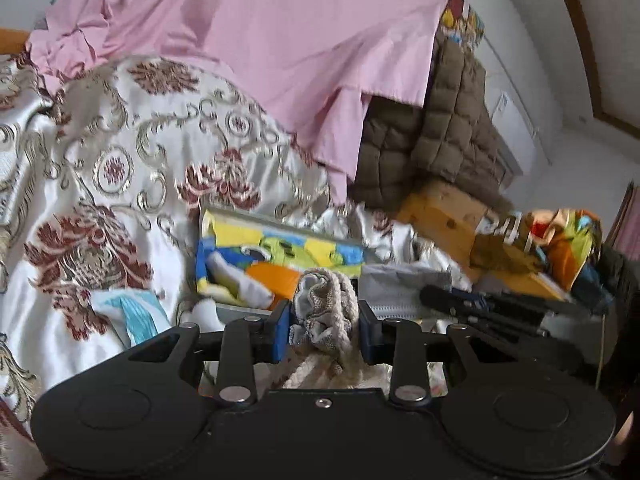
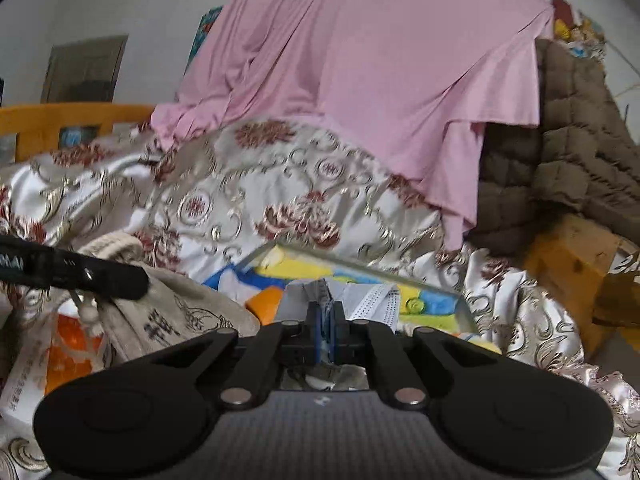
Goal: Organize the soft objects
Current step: 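Carry the pouch and face mask into the frog painting tray and open both tools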
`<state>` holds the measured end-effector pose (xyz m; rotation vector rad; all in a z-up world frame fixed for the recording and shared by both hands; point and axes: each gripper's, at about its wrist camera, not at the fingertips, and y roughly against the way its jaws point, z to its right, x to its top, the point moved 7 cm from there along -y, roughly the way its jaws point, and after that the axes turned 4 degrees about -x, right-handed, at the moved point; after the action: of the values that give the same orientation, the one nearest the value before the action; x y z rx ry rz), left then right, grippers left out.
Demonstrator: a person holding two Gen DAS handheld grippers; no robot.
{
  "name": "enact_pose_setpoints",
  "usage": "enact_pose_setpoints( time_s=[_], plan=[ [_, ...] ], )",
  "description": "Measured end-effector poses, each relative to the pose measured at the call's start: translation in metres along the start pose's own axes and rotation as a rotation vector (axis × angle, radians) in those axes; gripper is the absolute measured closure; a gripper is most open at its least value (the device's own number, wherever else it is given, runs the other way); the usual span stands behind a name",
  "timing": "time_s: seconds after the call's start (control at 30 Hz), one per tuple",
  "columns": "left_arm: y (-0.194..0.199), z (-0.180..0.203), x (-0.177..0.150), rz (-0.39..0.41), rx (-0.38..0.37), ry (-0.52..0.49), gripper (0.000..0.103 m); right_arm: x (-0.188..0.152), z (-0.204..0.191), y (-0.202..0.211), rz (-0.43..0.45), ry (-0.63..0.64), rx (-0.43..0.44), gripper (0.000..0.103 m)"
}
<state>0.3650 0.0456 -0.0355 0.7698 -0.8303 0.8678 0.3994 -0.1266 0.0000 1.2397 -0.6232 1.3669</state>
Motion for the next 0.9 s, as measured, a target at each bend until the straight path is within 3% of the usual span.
enact_pose_setpoints(
  time_s=[0.27,0.43,0.6,0.9],
  plan=[
    [-0.011,0.01,0.04,0.124,0.041,-0.071,0.068,0.024,0.027,-0.012,0.062,-0.089,-0.065,0.099],
    [-0.059,0.002,0.083,0.181,0.081,-0.035,0.068,0.04,0.053,-0.041,0.073,-0.173,-0.095,0.099],
    [-0.117,-0.007,0.103,0.138,0.116,-0.029,0.068,0.037,0.078,-0.075,0.055,-0.255,-0.119,0.099],
    [-0.181,-0.02,0.089,0.04,0.176,0.067,0.068,-0.001,0.114,-0.114,-0.021,-0.489,-0.124,0.099]
  ],
)
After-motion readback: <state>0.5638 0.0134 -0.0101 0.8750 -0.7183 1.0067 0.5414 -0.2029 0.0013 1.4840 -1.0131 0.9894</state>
